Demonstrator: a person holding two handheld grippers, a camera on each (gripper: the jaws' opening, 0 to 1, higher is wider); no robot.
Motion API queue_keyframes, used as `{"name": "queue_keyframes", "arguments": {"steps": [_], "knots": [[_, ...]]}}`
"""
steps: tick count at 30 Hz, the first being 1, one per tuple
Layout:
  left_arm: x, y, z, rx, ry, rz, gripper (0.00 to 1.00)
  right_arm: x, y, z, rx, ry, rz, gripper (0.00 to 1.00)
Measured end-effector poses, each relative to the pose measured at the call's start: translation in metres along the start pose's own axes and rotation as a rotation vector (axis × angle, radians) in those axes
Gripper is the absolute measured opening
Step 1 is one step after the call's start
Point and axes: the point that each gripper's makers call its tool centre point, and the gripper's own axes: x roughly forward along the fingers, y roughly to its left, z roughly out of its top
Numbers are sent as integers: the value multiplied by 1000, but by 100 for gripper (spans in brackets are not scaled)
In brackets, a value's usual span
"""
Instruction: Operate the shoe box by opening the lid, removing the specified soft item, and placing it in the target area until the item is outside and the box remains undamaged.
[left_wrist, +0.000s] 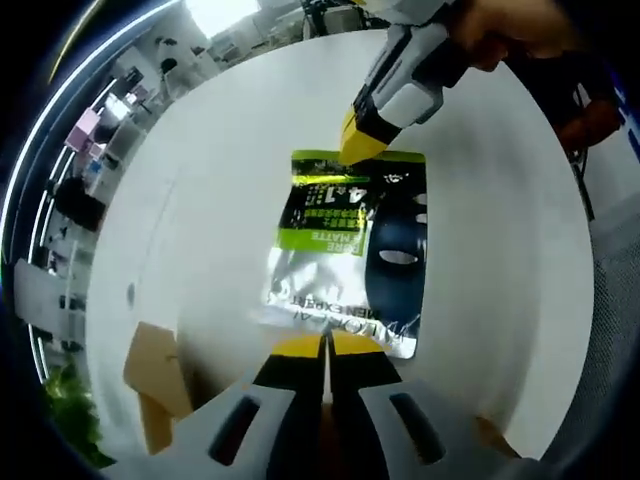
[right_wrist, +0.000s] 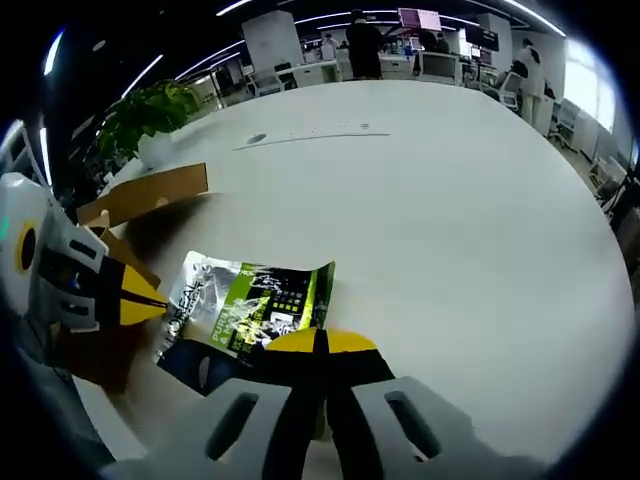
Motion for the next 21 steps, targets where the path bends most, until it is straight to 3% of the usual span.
{"name": "queue_keyframes", "arguments": {"steps": [7,11,21], "knots": [[-13,4,10,-54,-63,5,0,1,2,0,7,-2,-7,0],[-21,6,17,-138,-109,-7,0,0,3,1,-23,1,-3,1],[-47,9,28,-252,-213,-4,10,-13,4,10,-27,-37,-6,19]]}}
